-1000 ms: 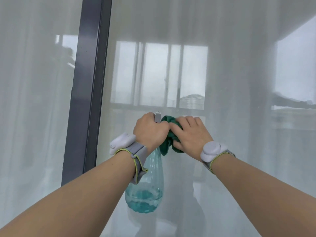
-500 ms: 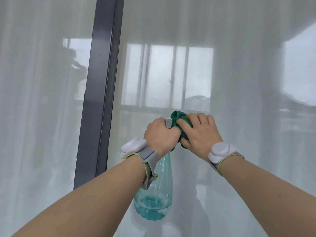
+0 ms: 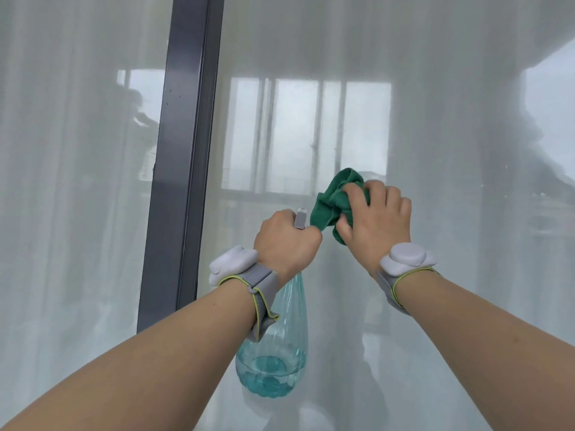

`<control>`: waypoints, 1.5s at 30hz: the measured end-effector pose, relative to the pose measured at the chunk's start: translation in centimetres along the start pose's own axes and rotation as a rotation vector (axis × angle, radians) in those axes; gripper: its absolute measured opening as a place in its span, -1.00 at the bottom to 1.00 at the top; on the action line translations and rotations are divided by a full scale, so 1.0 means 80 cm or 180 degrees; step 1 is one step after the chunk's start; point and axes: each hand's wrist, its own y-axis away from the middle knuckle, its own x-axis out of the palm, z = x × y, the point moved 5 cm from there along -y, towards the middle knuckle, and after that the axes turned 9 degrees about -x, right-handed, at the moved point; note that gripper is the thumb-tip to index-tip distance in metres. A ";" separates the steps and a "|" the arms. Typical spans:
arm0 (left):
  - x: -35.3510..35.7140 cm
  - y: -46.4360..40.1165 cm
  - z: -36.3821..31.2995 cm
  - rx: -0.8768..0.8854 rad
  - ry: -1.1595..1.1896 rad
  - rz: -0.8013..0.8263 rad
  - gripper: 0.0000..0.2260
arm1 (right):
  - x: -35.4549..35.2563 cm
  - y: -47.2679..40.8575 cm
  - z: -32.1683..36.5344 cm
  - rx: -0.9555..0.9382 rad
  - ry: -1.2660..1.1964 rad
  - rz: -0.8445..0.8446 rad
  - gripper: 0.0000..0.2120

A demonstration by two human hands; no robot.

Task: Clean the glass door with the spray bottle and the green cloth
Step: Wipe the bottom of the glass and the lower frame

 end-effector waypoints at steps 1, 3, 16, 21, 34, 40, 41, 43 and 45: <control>0.000 0.000 0.000 -0.0001 0.0012 0.0001 -0.81 | 0.001 0.005 0.005 -0.0182 0.0010 -0.0018 -0.60; 0.000 0.003 0.003 -0.0025 0.0020 0.0004 -0.81 | 0.002 0.018 0.015 -0.0588 -0.0018 -0.0062 -0.58; 0.016 -0.035 -0.037 -0.0250 0.0157 0.0298 -0.78 | 0.000 -0.055 -0.032 -0.1278 -0.0219 0.0367 -0.61; 0.020 -0.026 -0.082 -0.0158 0.0175 0.0230 -0.86 | -0.003 -0.042 -0.038 -0.1081 -0.0461 0.0397 -0.59; 0.057 0.070 -0.074 -0.1031 0.0051 -0.0167 -0.83 | -0.037 0.059 -0.062 -0.0435 -0.2022 0.0911 -0.60; 0.070 0.078 -0.096 -0.0983 -0.0073 -0.0281 -0.83 | -0.051 0.052 -0.095 -0.0708 -0.2065 0.0927 -0.60; 0.070 0.076 -0.105 -0.0915 -0.0050 -0.0277 -0.85 | -0.053 0.054 -0.100 -0.0796 -0.2079 0.0940 -0.60; 0.076 0.069 -0.123 -0.0782 0.0020 -0.0229 -0.89 | -0.054 0.065 -0.113 -0.0900 -0.2054 0.0973 -0.59; 0.086 0.065 -0.135 -0.0735 0.0019 -0.0167 -0.88 | -0.054 0.087 -0.120 -0.1020 -0.2073 0.1020 -0.58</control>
